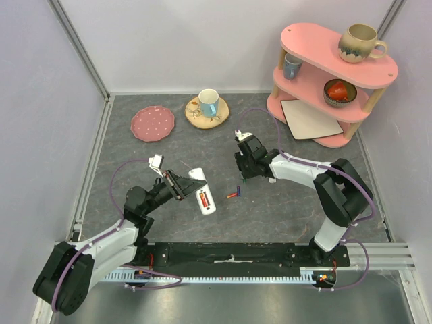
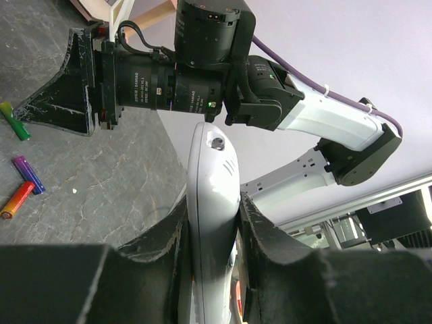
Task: Load the batteries into the remote control
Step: Adjust the battery at the center of the board.
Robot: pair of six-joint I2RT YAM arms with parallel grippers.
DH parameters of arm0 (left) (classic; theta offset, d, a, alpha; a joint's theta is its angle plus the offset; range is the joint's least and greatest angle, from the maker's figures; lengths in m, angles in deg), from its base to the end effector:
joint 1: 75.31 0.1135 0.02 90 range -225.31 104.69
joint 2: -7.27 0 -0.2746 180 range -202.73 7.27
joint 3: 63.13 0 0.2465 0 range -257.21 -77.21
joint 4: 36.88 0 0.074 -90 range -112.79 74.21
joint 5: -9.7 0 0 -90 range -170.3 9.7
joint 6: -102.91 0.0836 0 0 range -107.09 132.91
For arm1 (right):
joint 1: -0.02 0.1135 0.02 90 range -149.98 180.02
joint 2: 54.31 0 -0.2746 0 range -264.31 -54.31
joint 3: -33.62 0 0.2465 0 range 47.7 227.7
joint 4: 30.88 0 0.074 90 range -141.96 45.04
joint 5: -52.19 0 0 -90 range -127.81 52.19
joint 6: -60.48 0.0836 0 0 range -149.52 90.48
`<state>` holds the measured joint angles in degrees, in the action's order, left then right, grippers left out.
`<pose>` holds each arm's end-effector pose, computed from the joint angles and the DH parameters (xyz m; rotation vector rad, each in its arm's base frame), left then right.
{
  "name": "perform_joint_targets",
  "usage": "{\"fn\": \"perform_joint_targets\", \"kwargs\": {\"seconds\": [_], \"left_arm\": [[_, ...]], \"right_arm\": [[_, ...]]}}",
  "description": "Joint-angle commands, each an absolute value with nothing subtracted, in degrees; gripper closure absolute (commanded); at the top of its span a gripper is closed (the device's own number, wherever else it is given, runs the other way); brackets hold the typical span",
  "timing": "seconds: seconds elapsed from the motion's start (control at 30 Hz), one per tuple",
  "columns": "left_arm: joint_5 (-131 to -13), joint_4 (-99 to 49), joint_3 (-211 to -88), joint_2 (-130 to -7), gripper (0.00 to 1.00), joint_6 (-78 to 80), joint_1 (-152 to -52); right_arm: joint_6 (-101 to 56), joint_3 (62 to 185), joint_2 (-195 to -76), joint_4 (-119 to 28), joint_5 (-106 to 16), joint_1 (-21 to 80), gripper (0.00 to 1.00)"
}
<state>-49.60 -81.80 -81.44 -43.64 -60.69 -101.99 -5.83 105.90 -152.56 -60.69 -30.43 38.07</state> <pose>0.1569 -0.1266 0.2250 -0.1335 1.6465 -1.7657 0.2974 0.2191 0.1476 -0.2688 2.5390 0.2619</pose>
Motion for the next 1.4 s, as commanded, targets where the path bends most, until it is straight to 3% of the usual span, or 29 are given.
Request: {"fn": "perform_joint_targets", "kwargs": {"seconds": [0.0, 0.5, 0.7, 0.97, 1.07, 1.37], "left_arm": [[-47.87, -83.88, -81.08, -42.65, 0.98, -58.98, -101.50], [-46.99, -84.76, -81.26, -42.39, 0.98, -59.59, -100.98], [-47.08, -84.67, -80.99, -41.86, 0.98, -59.68, -100.98], [-46.64, -83.61, -81.26, -41.51, 0.98, -59.86, -100.98], [-46.64, -83.61, -81.26, -41.51, 0.98, -59.86, -100.98], [-46.64, -83.35, -80.91, -40.72, 0.98, -60.04, -100.98]], "right_arm": [[-7.19, 107.47, -152.92, -61.13, -30.51, 38.25, 0.55], [-9.48, 106.50, -155.56, -62.54, -31.39, 39.14, 0.56], [-9.30, 106.77, -156.43, -63.77, -30.78, 39.14, 0.64], [-9.30, 105.89, -156.17, -64.21, -29.98, 39.14, 0.65], [-9.39, 105.54, -156.00, -64.30, -29.98, 39.13, 0.70], [-9.65, 105.80, -154.95, -65.09, -28.93, 39.13, 1.00]]}}
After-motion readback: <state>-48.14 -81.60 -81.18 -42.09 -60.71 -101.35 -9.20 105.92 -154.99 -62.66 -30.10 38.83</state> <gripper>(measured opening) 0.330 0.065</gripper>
